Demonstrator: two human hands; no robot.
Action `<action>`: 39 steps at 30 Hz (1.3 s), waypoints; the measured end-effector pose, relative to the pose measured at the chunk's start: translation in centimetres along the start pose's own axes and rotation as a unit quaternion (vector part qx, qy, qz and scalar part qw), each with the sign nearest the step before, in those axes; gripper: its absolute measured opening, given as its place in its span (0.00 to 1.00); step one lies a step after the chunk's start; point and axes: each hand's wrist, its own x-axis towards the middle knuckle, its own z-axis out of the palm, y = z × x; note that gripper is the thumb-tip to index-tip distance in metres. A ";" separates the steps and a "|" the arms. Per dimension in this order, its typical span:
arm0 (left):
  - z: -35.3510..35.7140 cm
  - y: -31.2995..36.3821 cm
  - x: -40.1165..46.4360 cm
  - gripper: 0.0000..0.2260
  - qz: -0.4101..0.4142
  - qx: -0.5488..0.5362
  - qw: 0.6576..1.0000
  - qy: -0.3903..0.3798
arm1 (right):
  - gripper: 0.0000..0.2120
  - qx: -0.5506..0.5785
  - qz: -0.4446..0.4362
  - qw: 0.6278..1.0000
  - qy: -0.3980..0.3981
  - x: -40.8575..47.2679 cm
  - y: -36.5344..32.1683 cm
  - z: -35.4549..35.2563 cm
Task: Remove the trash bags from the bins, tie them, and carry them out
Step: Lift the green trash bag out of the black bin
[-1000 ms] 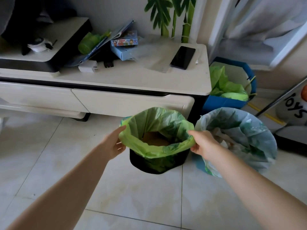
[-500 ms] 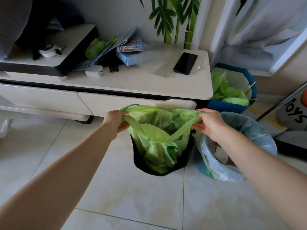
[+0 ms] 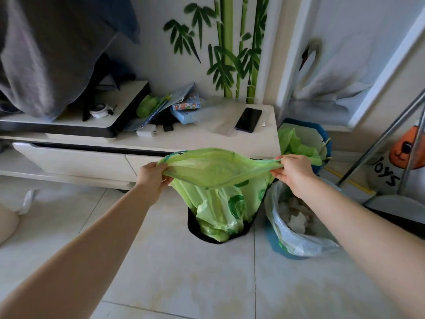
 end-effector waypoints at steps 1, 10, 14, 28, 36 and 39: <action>-0.1 0.5 -0.4 0.08 0.003 -0.006 1.000 -0.003 | 0.13 0.010 -0.002 1.000 -0.002 -0.3 -0.4 0.0; -0.5 2.7 -2.2 0.06 0.020 -0.009 0.999 -0.033 | 0.11 0.040 -0.009 0.999 -0.025 -2.9 -2.3 -0.4; -0.5 4.2 -2.7 0.04 0.031 -0.018 0.998 -0.055 | 0.11 0.036 -0.033 0.998 -0.031 -3.8 -4.3 -0.3; -2.0 11.1 -10.7 0.01 0.135 -0.031 0.987 -0.080 | 0.10 0.049 -0.153 0.986 -0.054 -11.9 -10.4 -2.4; -2.9 14.4 -18.0 0.02 0.184 -0.029 0.977 -0.100 | 0.10 0.015 -0.258 0.965 -0.046 -19.0 -13.2 -6.4; -3.1 14.2 -20.1 0.01 0.177 -0.022 0.977 -0.114 | 0.11 -0.028 -0.304 0.952 -0.030 -21.5 -13.0 -7.9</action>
